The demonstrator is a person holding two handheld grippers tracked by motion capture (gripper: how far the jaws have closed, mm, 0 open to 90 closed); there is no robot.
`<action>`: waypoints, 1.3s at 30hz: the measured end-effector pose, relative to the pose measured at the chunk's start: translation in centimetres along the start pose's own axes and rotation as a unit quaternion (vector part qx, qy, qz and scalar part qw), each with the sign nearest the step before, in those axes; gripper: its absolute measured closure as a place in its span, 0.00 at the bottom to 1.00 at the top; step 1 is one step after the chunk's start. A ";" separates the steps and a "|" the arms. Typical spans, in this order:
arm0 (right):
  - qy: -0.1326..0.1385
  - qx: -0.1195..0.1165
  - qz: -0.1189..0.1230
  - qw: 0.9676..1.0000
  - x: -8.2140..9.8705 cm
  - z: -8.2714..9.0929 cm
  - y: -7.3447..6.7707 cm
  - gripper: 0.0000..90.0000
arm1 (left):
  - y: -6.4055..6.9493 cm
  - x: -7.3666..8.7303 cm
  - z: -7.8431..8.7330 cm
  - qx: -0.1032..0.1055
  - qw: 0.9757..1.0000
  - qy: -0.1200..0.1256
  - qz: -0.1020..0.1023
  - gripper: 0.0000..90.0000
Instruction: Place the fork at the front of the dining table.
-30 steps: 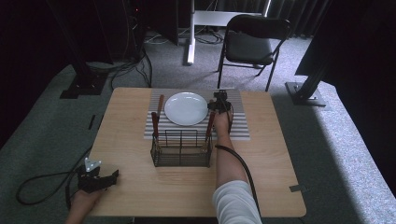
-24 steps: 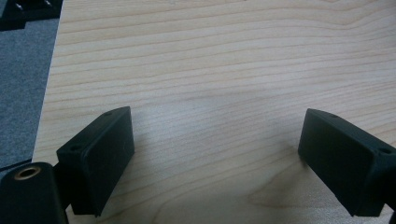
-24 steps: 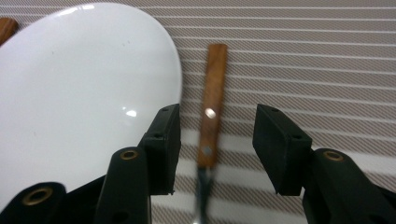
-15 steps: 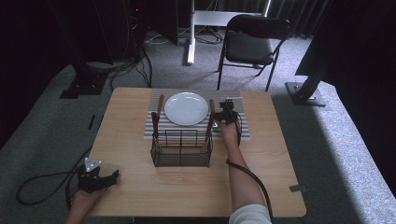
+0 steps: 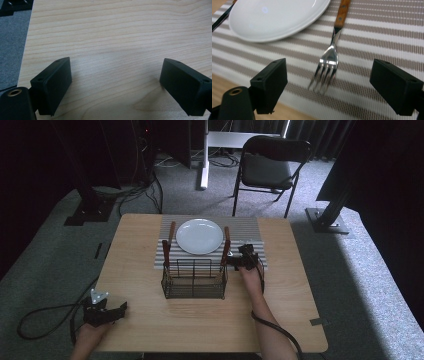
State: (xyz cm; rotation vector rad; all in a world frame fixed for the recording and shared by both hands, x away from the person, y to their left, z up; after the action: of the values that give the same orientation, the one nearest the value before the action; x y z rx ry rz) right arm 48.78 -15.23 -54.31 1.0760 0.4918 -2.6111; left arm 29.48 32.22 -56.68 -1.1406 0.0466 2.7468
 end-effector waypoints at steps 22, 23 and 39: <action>0.020 0.022 0.033 0.999 4.4 4.7 1.8 0.16 | 0.0 0.0 0.0 0.000 1.000 0.000 0.000 0.12; 0.022 0.020 0.033 0.999 4.6 4.8 1.8 0.16 | 0.0 0.0 0.0 0.000 1.000 0.000 0.000 0.12; 0.036 0.019 0.044 0.998 7.2 8.2 2.5 0.16 | 0.0 0.0 0.0 0.000 1.000 0.000 0.000 0.12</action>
State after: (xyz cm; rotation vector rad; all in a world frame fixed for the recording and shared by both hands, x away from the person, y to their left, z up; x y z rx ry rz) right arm 39.66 -21.75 -54.53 1.1796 0.4038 -2.5227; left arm 29.48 32.23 -56.67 -1.1397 0.0457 2.7472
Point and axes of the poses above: each handheld gripper's, and its own axes: z roughly backward along the jaws, x roughly out of its underside, y roughly to its right, the point moved 3 cm from there along -z, roughly forward along the jaws, and after that the axes turned 2 degrees about -x, right-handed, at the moved point
